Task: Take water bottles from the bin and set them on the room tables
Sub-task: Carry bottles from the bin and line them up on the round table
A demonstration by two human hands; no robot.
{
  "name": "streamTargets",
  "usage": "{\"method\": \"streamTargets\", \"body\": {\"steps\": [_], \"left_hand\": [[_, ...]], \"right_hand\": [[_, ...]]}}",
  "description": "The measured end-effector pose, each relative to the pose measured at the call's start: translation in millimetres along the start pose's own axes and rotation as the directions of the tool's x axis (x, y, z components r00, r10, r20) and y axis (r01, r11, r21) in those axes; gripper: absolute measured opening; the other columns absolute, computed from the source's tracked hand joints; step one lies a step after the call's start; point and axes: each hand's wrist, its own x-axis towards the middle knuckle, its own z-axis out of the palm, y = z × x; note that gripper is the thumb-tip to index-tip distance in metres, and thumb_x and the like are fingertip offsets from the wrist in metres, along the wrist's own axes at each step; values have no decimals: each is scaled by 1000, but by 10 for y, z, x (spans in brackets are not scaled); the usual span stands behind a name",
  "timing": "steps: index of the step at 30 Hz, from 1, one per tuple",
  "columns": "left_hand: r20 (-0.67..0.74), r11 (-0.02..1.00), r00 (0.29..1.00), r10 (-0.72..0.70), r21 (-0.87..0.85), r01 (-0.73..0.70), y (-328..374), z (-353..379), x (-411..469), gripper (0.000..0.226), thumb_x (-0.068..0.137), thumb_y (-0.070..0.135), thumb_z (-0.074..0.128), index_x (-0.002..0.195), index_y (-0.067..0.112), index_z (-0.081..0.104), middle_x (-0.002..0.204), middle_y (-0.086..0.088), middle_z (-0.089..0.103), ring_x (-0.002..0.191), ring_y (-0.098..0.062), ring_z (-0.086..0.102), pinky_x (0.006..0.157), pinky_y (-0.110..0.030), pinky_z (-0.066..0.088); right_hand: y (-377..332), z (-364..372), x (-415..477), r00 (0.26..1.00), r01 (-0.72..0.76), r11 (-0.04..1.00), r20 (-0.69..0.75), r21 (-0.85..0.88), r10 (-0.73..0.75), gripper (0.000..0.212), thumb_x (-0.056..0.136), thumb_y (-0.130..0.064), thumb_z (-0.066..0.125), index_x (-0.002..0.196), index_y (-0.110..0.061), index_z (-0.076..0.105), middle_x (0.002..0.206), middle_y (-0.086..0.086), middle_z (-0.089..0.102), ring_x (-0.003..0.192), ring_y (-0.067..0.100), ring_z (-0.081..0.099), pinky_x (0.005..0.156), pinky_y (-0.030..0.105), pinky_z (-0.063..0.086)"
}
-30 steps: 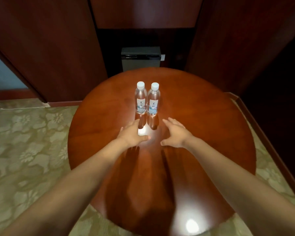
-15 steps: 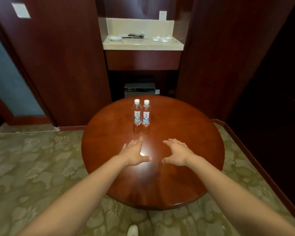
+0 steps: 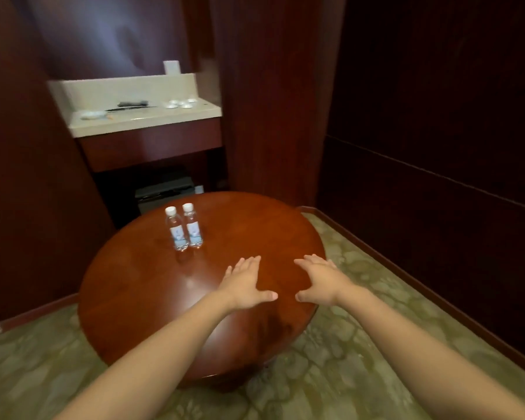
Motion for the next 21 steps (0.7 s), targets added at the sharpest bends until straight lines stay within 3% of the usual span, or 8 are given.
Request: {"method": "streamTargets", "body": {"steps": [4,8,14,21], "left_hand": [[63,982,981,183,41,-186,349,119,-61,106,85,62,61,157,16,-1,166,-7,1,152,-24,-3,123,-46,4],[189,925,914,360,59,-376,858,352,-263,107,85,63,60,157,14,-3,165,-7,-1,152,-25,-3,123,-45,3],[346,746,716,606,65,-663,1910,865,-792,108,84,62,61,157,14,-1,166,-6,1,152,-23,-2,123,-44,4],[433,481,443,785,25,-877,3028,1454,-1807,109,83,61,63,157,16,-2,166,-5,-2,152,-22,-5,123,-44,1]], "right_hand": [[135,92,-589,977,-201,979,-63,34,203,92,83,-48,68,158,-25,20,166,8,15,154,24,8,124,48,6],[314,207,-1380,905,-415,908,-69,66,419,89,85,-48,66,158,-25,21,167,8,12,154,24,6,122,50,4],[554,458,-2879,696,-702,697,-68,149,715,91,85,-48,67,158,-25,19,167,8,10,154,24,4,122,51,4],[572,692,-4628,417,-876,423,-76,231,906,93,84,-48,68,158,-26,17,167,7,9,154,25,2,122,53,4]]}}
